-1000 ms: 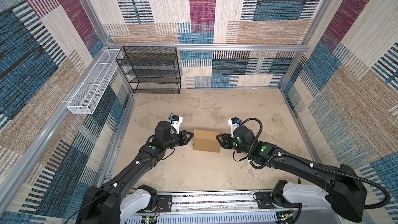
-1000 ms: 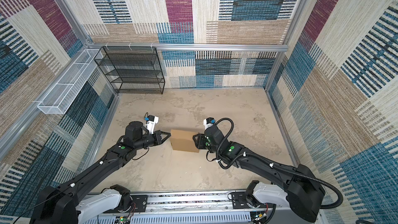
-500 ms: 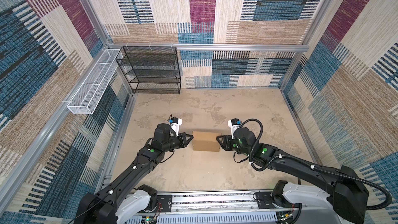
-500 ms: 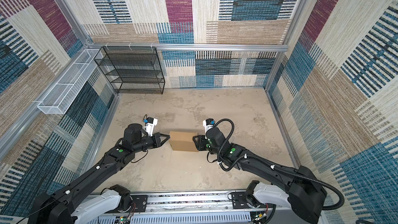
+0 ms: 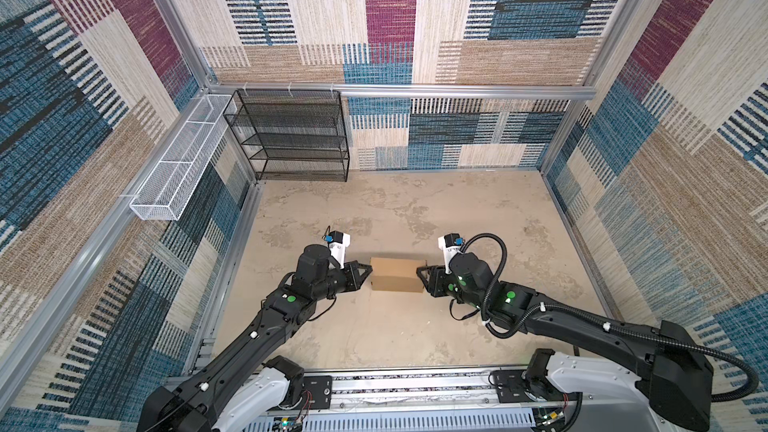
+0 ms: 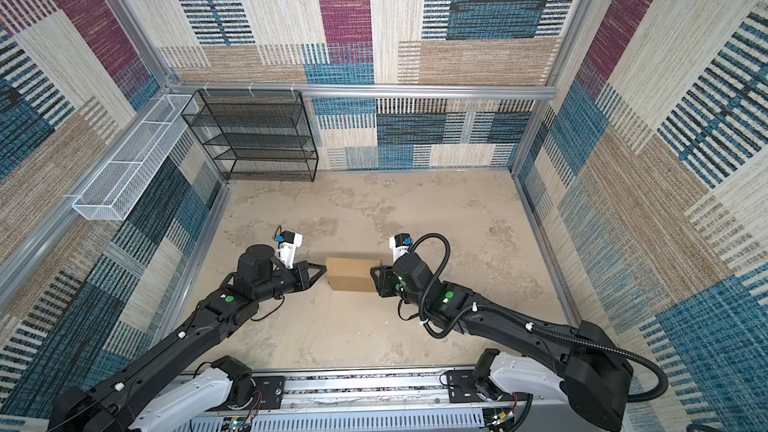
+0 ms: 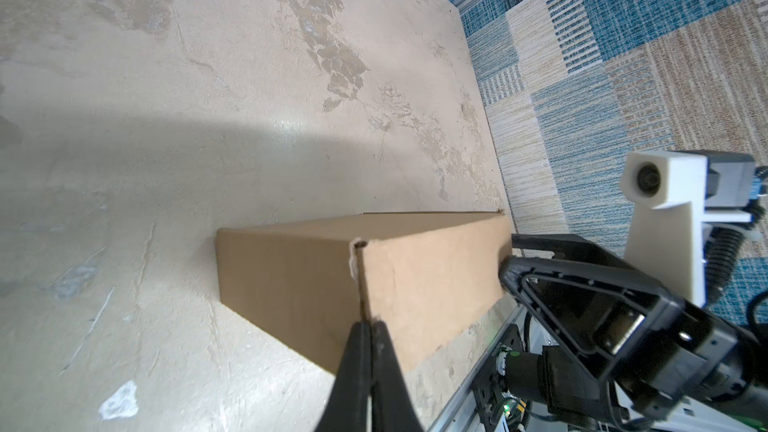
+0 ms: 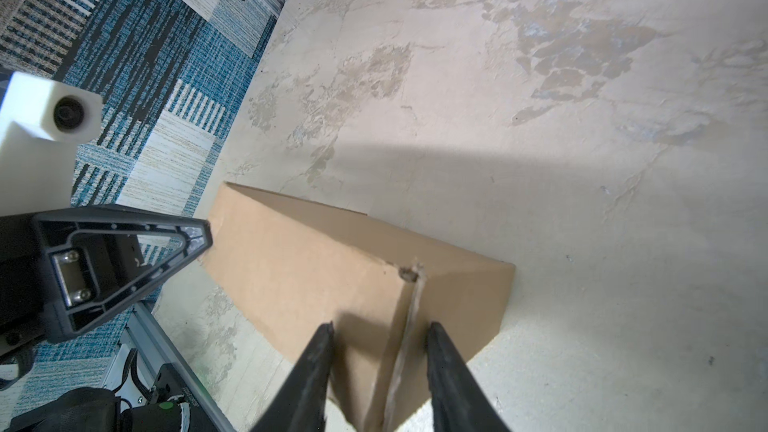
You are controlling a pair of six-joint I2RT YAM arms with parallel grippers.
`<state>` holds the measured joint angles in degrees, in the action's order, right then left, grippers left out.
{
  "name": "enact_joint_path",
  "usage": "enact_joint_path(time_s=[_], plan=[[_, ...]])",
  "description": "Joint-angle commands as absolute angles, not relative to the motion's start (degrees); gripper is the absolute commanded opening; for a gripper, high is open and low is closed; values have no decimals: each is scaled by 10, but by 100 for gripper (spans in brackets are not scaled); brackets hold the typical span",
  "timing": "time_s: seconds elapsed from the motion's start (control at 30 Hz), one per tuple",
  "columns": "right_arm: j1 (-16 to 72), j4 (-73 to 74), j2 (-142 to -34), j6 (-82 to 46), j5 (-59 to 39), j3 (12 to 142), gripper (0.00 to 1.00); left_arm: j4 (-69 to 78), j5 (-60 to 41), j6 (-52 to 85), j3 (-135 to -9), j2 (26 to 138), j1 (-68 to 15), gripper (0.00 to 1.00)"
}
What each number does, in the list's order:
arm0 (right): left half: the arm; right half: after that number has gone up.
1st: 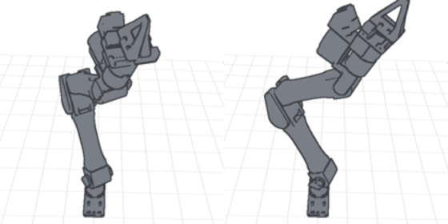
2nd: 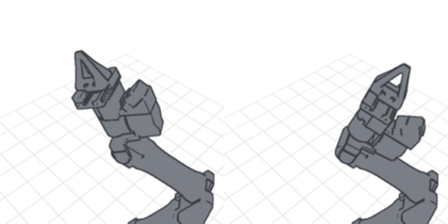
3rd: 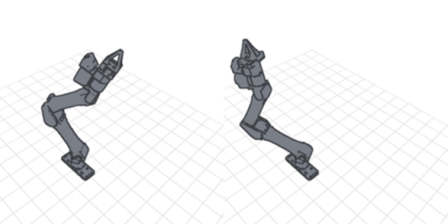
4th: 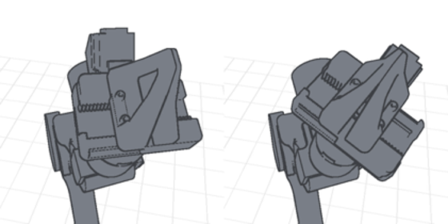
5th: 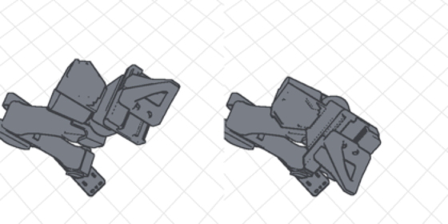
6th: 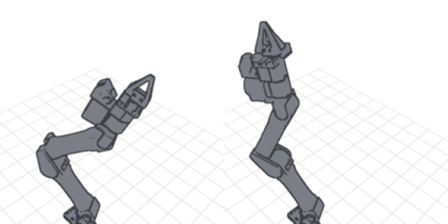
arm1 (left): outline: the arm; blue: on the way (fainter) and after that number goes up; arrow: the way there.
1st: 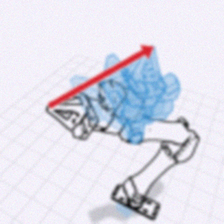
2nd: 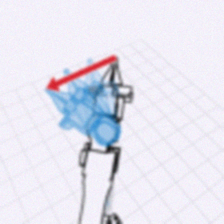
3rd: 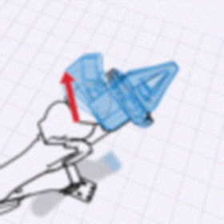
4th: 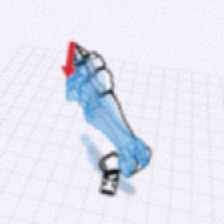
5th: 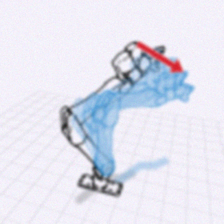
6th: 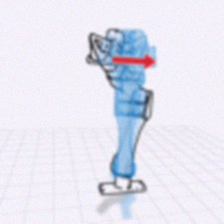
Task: Fold the paper box
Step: 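Tip the closed box flat onto the table with both grippers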
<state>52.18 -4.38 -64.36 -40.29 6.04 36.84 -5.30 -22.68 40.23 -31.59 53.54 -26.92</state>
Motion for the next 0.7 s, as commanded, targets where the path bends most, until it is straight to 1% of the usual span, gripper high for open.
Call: enact_joint_path(time_s=[0.0, 0.33, 0.47, 0.67], plan=[[532, -75, -641, -410, 15, 364, 40, -112, -268, 421, -306, 527, -277, 2], [543, -83, -617, -421, 31, 354, 42, -135, -257, 432, -295, 485, -285, 2], [544, -79, -617, -423, 30, 348, 45, -139, -254, 432, -296, 479, -286, 2], [547, -77, -613, -424, 28, 347, 46, -143, -254, 434, -297, 476, -287, 3]])
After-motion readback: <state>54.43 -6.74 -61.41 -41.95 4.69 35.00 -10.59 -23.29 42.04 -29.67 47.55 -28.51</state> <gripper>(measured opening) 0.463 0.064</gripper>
